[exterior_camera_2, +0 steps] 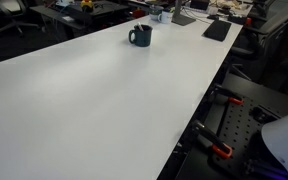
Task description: Take the marker out of the cup
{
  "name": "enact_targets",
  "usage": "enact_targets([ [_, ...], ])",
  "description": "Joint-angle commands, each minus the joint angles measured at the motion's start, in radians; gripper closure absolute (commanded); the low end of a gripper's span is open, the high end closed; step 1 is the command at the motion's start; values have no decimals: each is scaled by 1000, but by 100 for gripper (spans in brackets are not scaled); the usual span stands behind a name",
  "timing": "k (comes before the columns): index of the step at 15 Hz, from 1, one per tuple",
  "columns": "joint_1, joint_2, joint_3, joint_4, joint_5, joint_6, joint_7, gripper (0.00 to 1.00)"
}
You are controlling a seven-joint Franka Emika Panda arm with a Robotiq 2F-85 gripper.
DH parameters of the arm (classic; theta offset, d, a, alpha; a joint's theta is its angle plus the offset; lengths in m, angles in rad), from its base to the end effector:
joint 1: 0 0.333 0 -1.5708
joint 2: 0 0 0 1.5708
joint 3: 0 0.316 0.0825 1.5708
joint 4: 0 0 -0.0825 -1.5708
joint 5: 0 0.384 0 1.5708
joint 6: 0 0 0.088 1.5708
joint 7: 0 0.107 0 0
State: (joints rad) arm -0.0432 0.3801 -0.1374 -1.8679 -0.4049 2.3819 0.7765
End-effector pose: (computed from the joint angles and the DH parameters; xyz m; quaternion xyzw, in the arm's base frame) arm 0.6367 -0.1141 0.3281 0.9288 -0.3215 0.1123 0.1461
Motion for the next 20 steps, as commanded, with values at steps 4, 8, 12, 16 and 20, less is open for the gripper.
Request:
enact_targets([
  [4, 5, 187, -57, 250, 85, -110, -102, 0],
  [8, -17, 292, -66, 392, 142, -225, -192, 0],
  [12, -61, 398, -65, 539, 171, -291, -374, 0],
  [16, -60, 408, -86, 529, 164, -258, -381, 0],
  [20, -62, 426, -86, 555, 164, -267, -390, 0],
])
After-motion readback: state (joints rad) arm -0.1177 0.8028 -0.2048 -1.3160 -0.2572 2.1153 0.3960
